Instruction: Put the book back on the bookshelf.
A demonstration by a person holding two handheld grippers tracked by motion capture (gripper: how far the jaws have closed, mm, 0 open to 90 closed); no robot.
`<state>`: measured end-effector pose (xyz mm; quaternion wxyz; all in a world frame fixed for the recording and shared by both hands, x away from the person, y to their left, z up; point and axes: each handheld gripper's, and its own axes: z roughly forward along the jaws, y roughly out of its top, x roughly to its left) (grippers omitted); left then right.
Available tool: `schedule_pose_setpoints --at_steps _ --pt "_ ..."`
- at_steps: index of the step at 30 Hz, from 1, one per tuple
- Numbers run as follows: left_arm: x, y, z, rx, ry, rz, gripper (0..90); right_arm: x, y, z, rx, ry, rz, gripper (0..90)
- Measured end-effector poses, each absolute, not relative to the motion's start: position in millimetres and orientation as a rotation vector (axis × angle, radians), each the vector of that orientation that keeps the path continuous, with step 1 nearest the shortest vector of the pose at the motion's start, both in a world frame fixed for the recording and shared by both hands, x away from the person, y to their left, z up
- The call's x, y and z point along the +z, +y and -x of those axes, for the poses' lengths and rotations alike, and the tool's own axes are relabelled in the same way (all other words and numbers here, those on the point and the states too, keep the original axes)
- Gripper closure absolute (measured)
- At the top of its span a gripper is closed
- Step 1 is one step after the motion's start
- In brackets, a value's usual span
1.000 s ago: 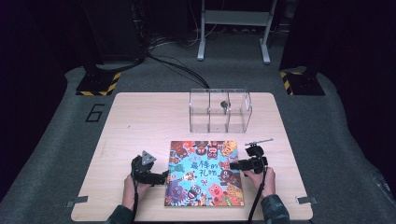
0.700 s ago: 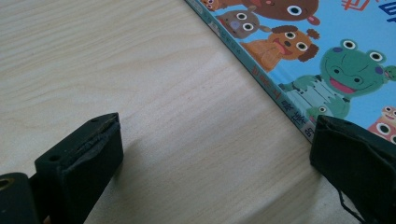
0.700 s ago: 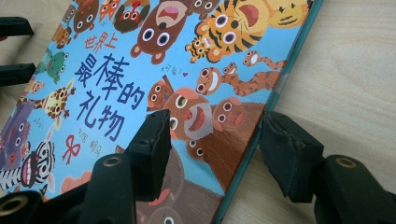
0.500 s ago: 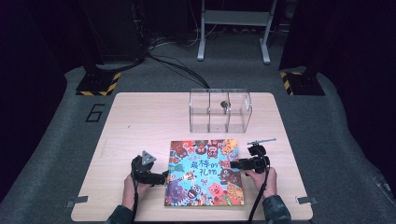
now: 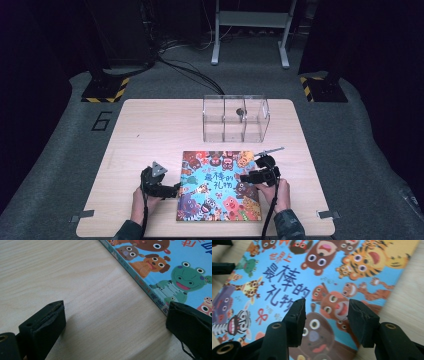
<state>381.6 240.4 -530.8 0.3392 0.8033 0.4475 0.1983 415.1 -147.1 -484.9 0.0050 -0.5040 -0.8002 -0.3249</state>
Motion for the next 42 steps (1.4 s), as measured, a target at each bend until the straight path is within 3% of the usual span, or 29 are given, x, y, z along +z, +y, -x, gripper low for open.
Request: schedule_pose_setpoints --at_steps 10,26,42 --pt "-531 240 -382 0.516 1.165 -2.092 2.5 -495 -160 -419 -0.954 -2.574 1.673 44.8" --pt "-531 240 -382 0.516 1.165 -2.092 2.6 -495 -140 -427 -0.796 -2.631 1.667 34.2" --pt "-531 240 -382 0.516 1.165 -2.092 2.6 -497 -153 -427 -0.919 -2.521 1.639 33.4"
